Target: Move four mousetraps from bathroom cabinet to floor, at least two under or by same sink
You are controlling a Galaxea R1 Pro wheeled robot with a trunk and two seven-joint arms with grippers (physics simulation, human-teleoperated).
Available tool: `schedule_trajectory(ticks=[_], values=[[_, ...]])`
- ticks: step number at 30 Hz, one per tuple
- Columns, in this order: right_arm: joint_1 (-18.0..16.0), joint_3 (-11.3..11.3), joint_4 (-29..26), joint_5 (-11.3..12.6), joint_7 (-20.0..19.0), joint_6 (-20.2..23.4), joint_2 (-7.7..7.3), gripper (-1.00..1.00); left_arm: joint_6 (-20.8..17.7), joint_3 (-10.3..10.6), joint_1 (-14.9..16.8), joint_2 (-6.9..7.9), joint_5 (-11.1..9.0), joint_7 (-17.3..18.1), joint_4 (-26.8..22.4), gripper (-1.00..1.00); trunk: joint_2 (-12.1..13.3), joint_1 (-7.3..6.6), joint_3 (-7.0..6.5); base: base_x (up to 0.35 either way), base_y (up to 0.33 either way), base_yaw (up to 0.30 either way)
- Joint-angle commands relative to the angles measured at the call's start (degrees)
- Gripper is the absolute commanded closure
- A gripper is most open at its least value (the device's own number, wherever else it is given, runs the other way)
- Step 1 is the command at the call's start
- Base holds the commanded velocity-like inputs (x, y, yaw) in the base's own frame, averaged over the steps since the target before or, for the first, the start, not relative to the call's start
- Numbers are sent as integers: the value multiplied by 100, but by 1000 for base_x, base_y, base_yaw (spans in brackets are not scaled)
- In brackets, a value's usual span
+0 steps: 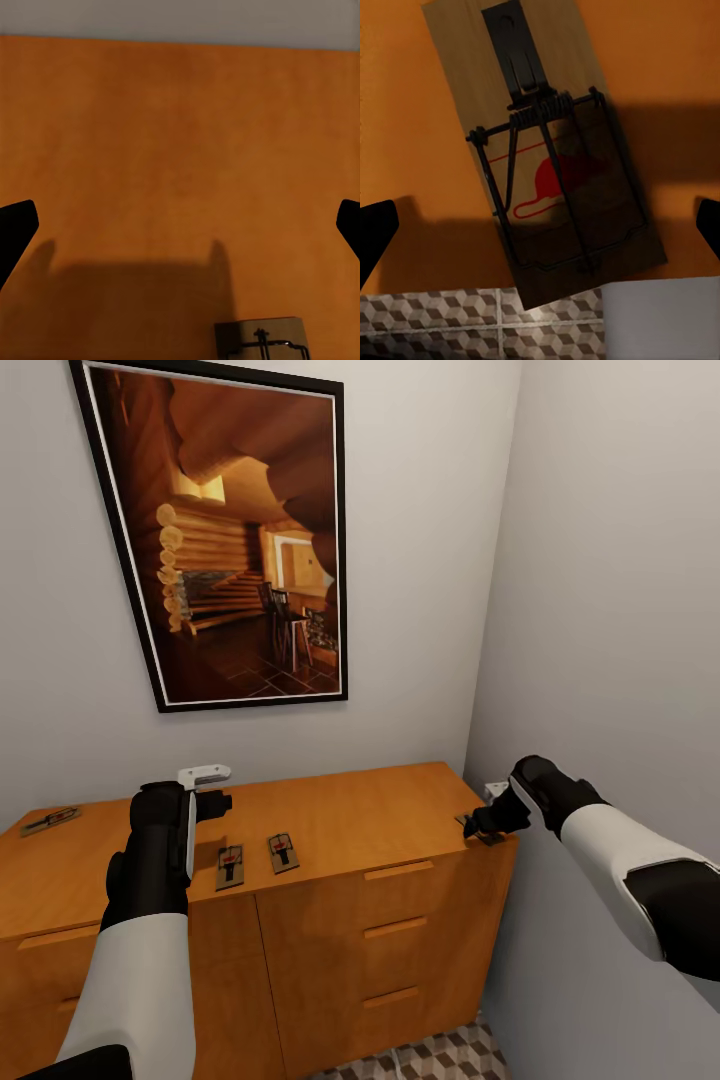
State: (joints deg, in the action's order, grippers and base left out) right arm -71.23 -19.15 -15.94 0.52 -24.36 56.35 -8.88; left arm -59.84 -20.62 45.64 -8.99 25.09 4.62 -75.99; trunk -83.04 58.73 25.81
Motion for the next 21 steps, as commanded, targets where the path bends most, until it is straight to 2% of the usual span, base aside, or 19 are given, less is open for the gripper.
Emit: schedule_trajectory(ticks=[1,19,20,21], values=[[-4,-36,-3,3,-25,15,-2,-100,-16,-13,6,-6,49,48,-5,-100,-4,0,7,0,0,0],[-5,-36,41,1,-25,-1,9,-100,-16,-13,6,-6,49,48,-12,-100,-4,0,7,0,0,0],[-5,-36,49,1,-25,-1,9,100,-16,-13,6,-6,49,48,-12,-100,-4,0,7,0,0,0],[-5,-36,69,1,-25,-1,9,100,-16,-13,6,-6,49,48,-12,-100,-4,0,7,0,0,0]])
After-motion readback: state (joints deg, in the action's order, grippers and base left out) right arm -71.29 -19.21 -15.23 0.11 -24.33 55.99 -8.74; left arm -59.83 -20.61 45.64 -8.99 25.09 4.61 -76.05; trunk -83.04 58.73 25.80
